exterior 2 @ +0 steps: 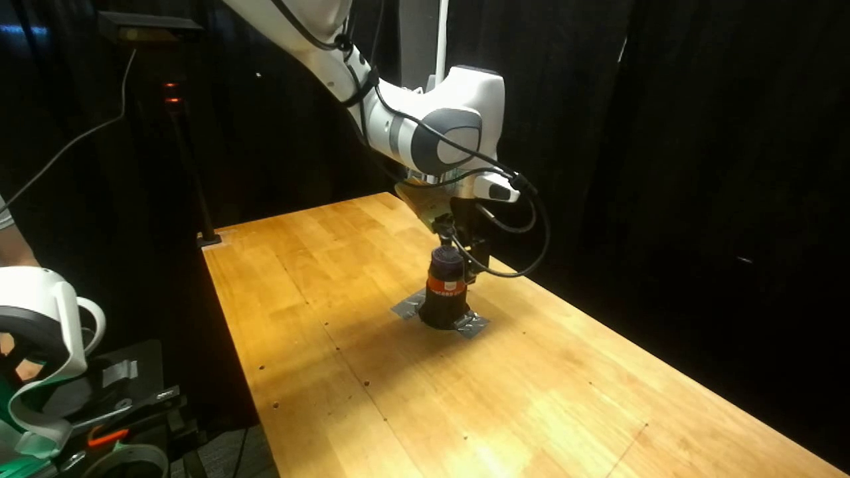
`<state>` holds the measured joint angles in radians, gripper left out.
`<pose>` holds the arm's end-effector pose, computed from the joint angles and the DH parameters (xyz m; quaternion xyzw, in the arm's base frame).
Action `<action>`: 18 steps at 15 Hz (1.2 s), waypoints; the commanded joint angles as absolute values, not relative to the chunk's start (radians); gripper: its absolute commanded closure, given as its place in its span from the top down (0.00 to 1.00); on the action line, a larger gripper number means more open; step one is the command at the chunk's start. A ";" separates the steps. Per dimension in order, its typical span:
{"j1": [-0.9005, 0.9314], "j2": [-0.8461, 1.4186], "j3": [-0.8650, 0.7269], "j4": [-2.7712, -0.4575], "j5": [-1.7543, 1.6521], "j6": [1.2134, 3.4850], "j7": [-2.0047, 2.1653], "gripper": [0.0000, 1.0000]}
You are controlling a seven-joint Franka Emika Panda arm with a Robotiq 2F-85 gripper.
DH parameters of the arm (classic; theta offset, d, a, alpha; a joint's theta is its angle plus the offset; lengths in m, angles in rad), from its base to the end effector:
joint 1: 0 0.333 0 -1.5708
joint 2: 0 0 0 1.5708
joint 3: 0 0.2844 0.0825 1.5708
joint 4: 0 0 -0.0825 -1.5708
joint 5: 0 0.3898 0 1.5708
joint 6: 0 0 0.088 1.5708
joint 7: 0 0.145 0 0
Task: Put the elastic around the bottle
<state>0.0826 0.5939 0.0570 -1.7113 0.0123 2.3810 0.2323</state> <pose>0.6647 0.0920 0.1852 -0.9975 0.0560 -0.0339 0.0269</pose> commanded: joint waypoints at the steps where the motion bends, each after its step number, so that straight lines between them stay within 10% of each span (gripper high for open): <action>1: 0.087 0.515 0.053 -1.793 0.044 2.349 0.221 1.00; 9: 0.064 0.395 0.083 -1.985 0.150 2.337 0.152 1.00; 18: 0.070 0.272 0.095 -2.264 0.206 2.813 0.158 0.20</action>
